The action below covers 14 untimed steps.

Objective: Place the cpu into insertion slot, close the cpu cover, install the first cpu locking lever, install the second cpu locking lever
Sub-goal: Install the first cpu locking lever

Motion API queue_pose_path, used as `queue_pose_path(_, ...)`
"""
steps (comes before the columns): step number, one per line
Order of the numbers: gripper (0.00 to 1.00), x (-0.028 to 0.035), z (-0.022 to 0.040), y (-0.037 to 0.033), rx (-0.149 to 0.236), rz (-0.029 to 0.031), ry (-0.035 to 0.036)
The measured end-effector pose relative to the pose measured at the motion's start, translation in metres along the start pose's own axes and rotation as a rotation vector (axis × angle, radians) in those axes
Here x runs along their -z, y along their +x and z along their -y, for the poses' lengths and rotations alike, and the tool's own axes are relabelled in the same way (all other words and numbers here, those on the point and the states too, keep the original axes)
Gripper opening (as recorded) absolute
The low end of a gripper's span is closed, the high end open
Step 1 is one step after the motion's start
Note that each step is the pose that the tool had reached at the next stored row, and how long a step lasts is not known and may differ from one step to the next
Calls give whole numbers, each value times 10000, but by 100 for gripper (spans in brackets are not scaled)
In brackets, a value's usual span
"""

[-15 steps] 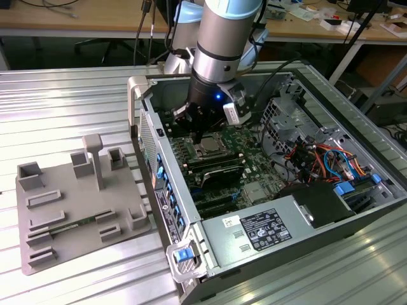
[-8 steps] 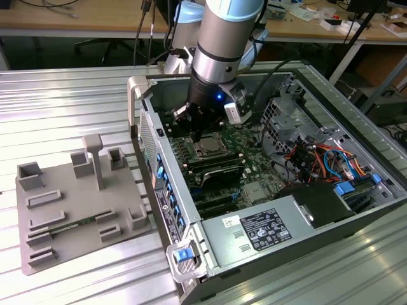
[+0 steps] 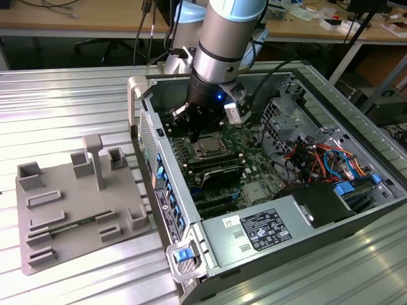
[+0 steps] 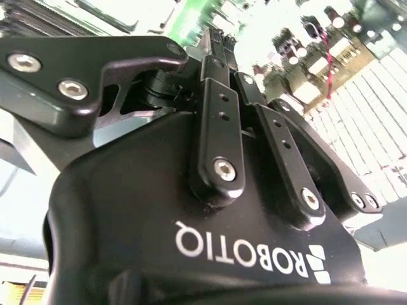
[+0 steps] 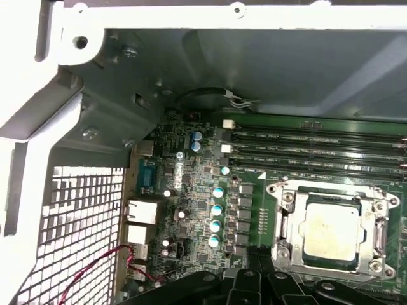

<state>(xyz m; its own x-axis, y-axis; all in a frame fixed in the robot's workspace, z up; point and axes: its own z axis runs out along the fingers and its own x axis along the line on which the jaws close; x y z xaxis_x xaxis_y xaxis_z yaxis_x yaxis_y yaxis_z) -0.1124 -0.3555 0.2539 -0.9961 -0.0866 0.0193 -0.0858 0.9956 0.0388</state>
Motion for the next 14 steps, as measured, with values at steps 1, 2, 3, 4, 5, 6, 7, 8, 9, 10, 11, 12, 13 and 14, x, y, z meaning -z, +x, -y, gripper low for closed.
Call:
queue_pose_path(1, 11, 0, 0, 0, -1, -2, 0)
queue_pose_path(2, 11, 0, 0, 0, 0, -2, 0)
queue_pose_path(3, 11, 0, 0, 0, -1, -2, 0)
queue_pose_path(4, 11, 0, 0, 1, 0, -2, 0)
queue_pose_path(5, 11, 10, -1, 7, -1, 0, 1)
queue_pose_path(6, 11, 36, -2, 11, -1, 7, 3)
queue_pose_path(7, 11, 51, -3, 12, 1, 11, 2)
queue_pose_path(8, 11, 64, -5, 15, 0, 14, 3)
queue_pose_path(9, 11, 76, -10, 20, 0, 21, 4)
queue_pose_path(10, 11, 80, -16, 27, 1, 27, 3)
queue_pose_path(11, 11, 81, -23, 40, 1, 32, 3)
queue_pose_path(12, 11, 81, -32, 52, 2, 36, 4)
queue_pose_path(13, 11, 81, -46, 54, 1, 36, 4)
queue_pose_path(14, 11, 81, -77, 53, 2, 35, 8)
